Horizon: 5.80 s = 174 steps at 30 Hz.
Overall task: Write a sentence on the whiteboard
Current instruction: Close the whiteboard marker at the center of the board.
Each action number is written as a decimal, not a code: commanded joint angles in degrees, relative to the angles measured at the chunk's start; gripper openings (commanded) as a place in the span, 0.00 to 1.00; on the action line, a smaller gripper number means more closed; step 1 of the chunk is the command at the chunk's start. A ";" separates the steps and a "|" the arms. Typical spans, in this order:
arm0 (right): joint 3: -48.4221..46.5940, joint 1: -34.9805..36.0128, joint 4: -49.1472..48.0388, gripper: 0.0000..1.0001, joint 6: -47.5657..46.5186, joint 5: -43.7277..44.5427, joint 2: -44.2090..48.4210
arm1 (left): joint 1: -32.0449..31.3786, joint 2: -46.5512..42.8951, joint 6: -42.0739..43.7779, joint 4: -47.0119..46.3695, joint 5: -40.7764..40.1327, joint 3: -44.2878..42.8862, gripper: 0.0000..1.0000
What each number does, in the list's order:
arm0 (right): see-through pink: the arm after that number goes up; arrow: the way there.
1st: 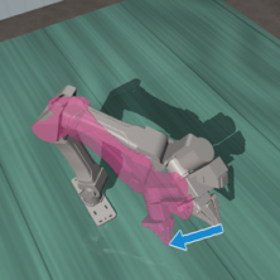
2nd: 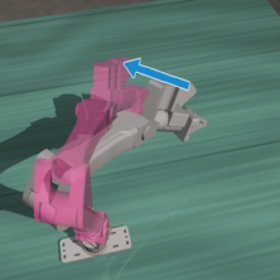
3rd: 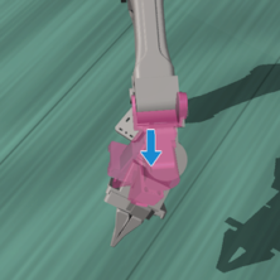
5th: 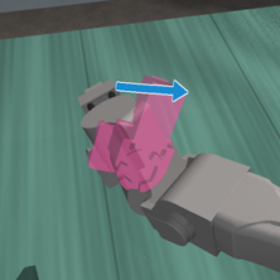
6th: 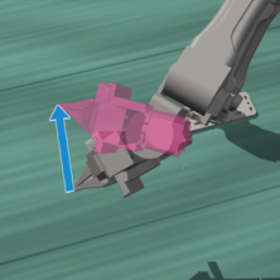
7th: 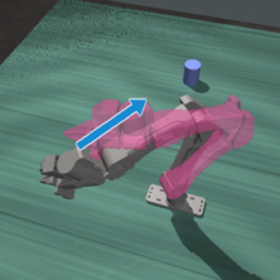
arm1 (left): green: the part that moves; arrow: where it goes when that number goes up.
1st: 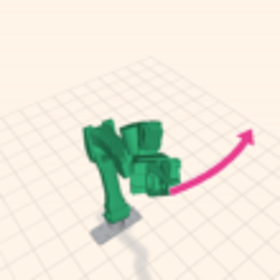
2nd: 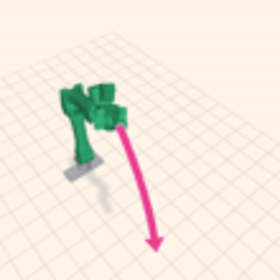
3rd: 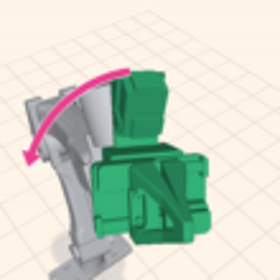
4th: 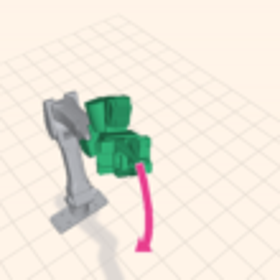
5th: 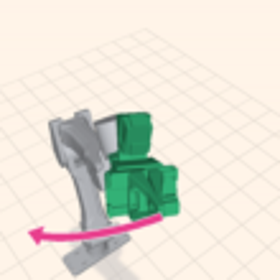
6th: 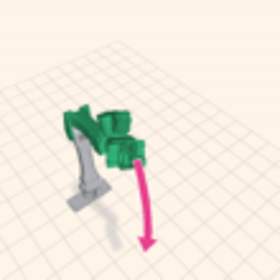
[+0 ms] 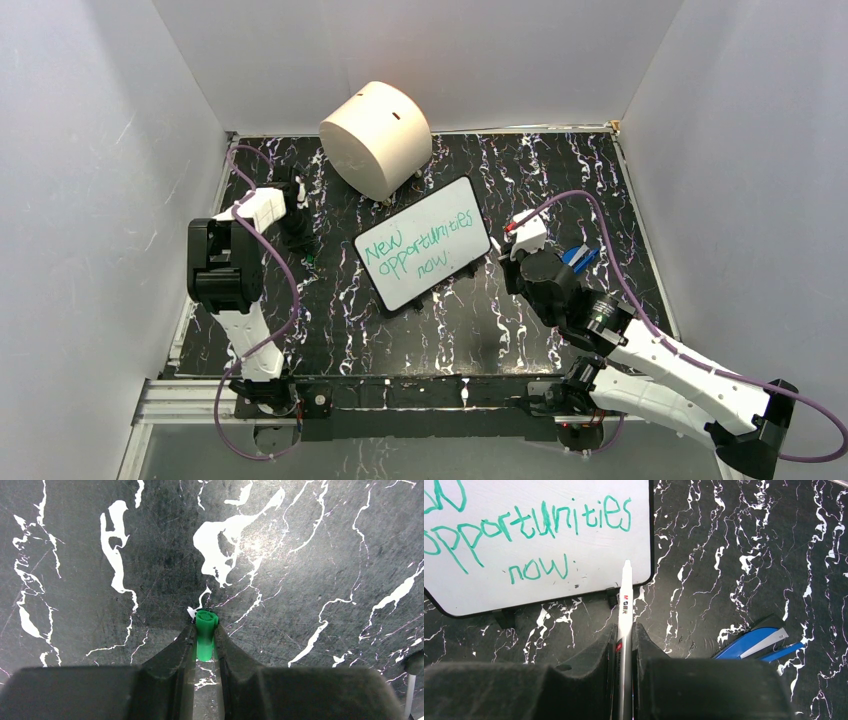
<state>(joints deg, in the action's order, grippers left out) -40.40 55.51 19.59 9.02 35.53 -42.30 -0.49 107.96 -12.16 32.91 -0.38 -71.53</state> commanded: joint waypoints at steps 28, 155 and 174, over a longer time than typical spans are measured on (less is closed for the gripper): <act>3.53 0.80 -23.38 0.00 -3.98 -24.73 -2.56 | 0.40 -33.98 -15.03 -9.48 16.44 15.52 0.00; 16.68 4.00 -92.31 0.00 -4.61 -29.29 -20.10 | -37.48 -61.79 -34.19 -57.75 11.26 30.90 0.58; 15.66 3.94 -91.23 0.00 -3.15 -30.36 -20.14 | -37.42 -55.12 -37.70 -66.01 14.57 31.17 0.09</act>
<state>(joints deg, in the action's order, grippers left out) -23.66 59.48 -69.04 5.19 5.21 -63.66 -37.85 52.12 -48.49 -27.83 11.88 -40.38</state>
